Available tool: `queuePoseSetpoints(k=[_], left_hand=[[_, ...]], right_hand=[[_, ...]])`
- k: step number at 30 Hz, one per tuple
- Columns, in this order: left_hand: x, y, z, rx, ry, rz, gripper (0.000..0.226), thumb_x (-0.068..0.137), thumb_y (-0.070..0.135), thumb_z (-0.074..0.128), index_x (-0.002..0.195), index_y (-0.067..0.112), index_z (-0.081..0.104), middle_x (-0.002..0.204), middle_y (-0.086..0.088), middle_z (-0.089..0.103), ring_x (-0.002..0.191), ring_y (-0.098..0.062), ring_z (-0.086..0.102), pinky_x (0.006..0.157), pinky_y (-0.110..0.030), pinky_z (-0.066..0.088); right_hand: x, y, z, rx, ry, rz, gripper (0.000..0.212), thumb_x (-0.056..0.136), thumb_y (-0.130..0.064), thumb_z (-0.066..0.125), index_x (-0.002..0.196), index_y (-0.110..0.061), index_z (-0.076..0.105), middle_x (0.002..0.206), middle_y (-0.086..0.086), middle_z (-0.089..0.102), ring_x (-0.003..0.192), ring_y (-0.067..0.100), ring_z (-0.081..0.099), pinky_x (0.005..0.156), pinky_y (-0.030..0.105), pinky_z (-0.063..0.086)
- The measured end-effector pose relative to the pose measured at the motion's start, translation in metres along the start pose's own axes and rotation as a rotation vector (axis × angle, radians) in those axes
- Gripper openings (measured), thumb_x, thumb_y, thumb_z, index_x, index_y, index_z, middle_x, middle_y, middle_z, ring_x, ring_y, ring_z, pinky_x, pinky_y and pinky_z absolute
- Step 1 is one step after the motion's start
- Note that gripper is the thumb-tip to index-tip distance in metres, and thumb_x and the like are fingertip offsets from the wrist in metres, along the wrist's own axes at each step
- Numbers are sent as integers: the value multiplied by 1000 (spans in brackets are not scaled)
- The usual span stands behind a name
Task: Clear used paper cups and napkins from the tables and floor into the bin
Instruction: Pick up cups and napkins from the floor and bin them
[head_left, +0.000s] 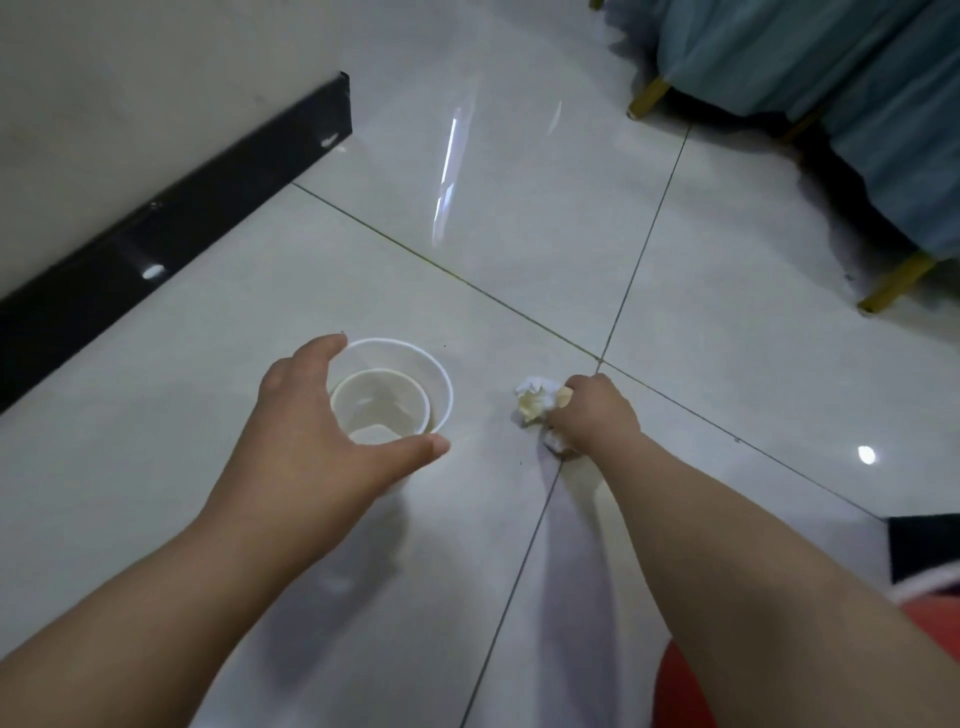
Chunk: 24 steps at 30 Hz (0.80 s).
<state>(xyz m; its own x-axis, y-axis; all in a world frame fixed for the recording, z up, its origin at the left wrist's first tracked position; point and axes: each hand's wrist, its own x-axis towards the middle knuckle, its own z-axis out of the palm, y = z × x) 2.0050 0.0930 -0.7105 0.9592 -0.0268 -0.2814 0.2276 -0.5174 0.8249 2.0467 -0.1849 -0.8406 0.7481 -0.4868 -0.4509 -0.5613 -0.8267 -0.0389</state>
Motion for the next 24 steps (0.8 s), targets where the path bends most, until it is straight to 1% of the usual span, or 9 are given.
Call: queuePoseSetpoints(k=[3, 5, 7, 8, 10, 12, 17, 20, 24], left_hand=[[-15, -9, -17, 1, 20, 22, 100, 57, 39, 85, 142, 34, 31, 145, 11, 32, 104, -1, 32, 88, -23, 28], [-28, -17, -32, 4, 24, 45, 101, 57, 40, 85, 142, 34, 30, 145, 11, 32, 104, -1, 32, 88, -24, 28], [-42, -25, -48, 1, 24, 73, 102, 57, 39, 85, 143, 33, 30, 146, 10, 32, 106, -1, 33, 89, -24, 28], [-49, -29, -55, -1, 19, 86, 103, 57, 38, 85, 144, 32, 30, 146, 10, 32, 109, -3, 35, 89, -23, 27], [-64, -36, -70, -3, 1, 114, 104, 58, 37, 86, 145, 31, 28, 147, 8, 31, 121, -9, 39, 88, -24, 28], [-80, -42, -84, -19, -21, 144, 105, 58, 36, 86, 146, 31, 27, 148, 7, 32, 128, -13, 37, 88, -25, 29], [-105, -44, -109, -110, -65, 221, 107, 58, 37, 86, 146, 30, 26, 148, 9, 34, 131, -14, 37, 91, -26, 31], [-112, -29, -117, -162, -96, 257, 105, 57, 41, 86, 144, 30, 28, 147, 8, 36, 130, -17, 39, 95, -31, 35], [-126, 2, -116, -249, -184, 327, 102, 54, 45, 85, 140, 27, 34, 137, 2, 46, 120, -23, 47, 97, -41, 45]], right_hand=[[-36, -16, 8, 4, 36, -119, 30, 79, -28, 55, 108, -19, 57, 119, 6, 47, 106, 35, 52, 77, 34, 41], [-66, -29, 11, 4, 128, -223, 26, 81, -27, 53, 105, -19, 58, 119, 3, 48, 102, 34, 52, 70, 32, 38], [-95, -41, 12, -7, 203, -316, 22, 84, -27, 52, 104, -19, 58, 120, 2, 49, 98, 34, 52, 66, 31, 34], [-110, -46, 11, -11, 230, -353, 23, 84, -27, 53, 104, -19, 59, 121, 2, 49, 98, 34, 52, 65, 31, 34], [-143, -55, 6, 0, 272, -395, 23, 82, -28, 56, 104, -21, 59, 123, -1, 49, 99, 32, 52, 66, 30, 34], [-178, -61, -4, 15, 312, -421, 23, 81, -29, 59, 103, -22, 60, 123, -3, 50, 99, 29, 52, 66, 29, 36], [-267, -57, -33, 36, 420, -445, 25, 77, -27, 68, 100, -19, 62, 120, -4, 52, 98, 25, 51, 70, 35, 47], [-314, -42, -57, 29, 484, -396, 26, 74, -26, 71, 97, -18, 63, 117, -4, 54, 98, 26, 53, 71, 37, 49], [-371, -10, -96, 55, 581, -295, 24, 69, -24, 72, 91, -17, 65, 107, -1, 56, 90, 27, 58, 72, 37, 48]])
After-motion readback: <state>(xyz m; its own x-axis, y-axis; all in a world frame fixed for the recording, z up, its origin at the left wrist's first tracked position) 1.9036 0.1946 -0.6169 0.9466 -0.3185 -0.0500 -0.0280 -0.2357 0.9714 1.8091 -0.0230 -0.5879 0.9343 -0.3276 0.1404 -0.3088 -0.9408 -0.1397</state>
